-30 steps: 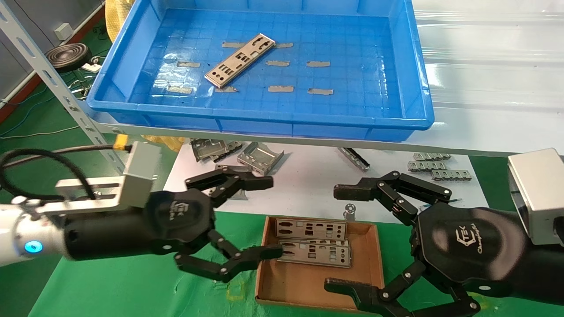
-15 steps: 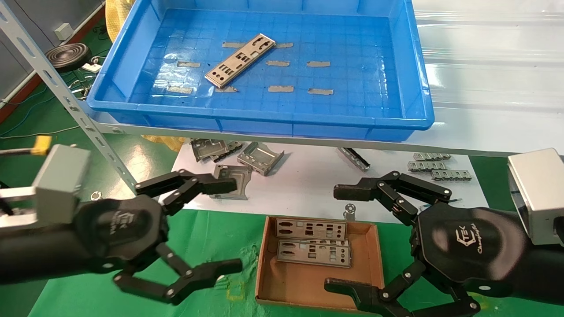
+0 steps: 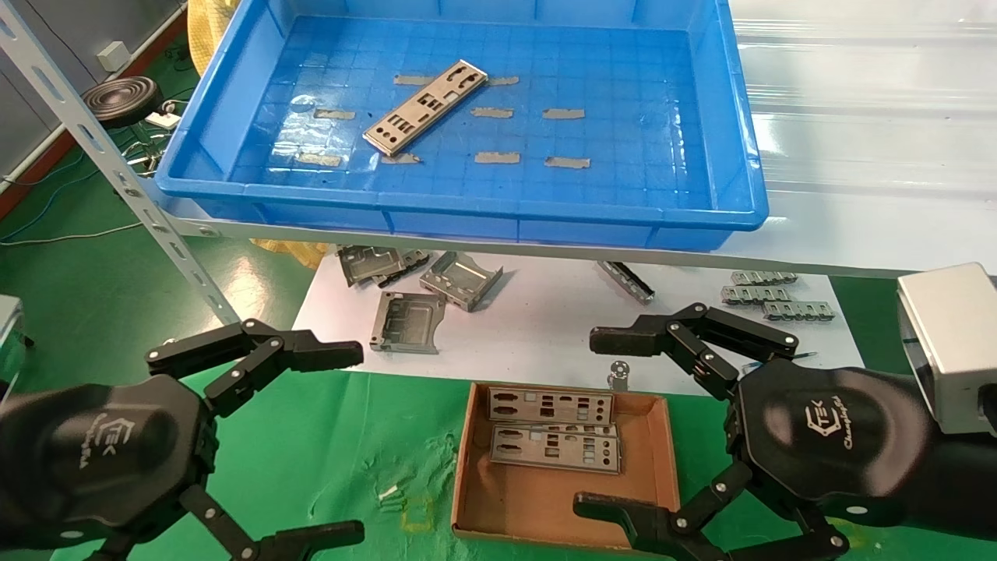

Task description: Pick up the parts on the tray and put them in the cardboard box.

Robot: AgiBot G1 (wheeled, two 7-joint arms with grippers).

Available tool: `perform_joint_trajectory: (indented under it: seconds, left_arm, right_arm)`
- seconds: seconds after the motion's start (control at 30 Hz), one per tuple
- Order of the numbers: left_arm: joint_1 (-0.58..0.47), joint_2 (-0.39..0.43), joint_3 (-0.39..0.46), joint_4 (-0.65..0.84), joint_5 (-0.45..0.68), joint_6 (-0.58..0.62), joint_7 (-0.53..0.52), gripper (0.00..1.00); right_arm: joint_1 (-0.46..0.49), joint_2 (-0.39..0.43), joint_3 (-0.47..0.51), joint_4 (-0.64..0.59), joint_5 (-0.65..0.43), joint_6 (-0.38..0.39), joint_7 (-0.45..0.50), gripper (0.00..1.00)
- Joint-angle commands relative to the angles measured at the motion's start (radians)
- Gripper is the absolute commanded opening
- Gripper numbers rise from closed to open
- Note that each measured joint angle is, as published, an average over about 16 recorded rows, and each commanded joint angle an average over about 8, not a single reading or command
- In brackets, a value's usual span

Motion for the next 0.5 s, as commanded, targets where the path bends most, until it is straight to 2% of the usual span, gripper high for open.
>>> perform_joint_trajectory:
  seconds: [0.03,0.5]
  left_arm:
    - [0.012,-0.015,-0.017,-0.023,-0.001,-0.001,-0.009,1.0]
    - [0.002,-0.002,-0.001,-0.002,-0.001,-0.001,-0.002,1.0]
  right_arm:
    - [0.0,0.0,0.0,0.0,0.0,0.0,0.0,1.0]
    - [0.0,0.0,0.0,0.0,0.0,0.0,0.0,1.0]
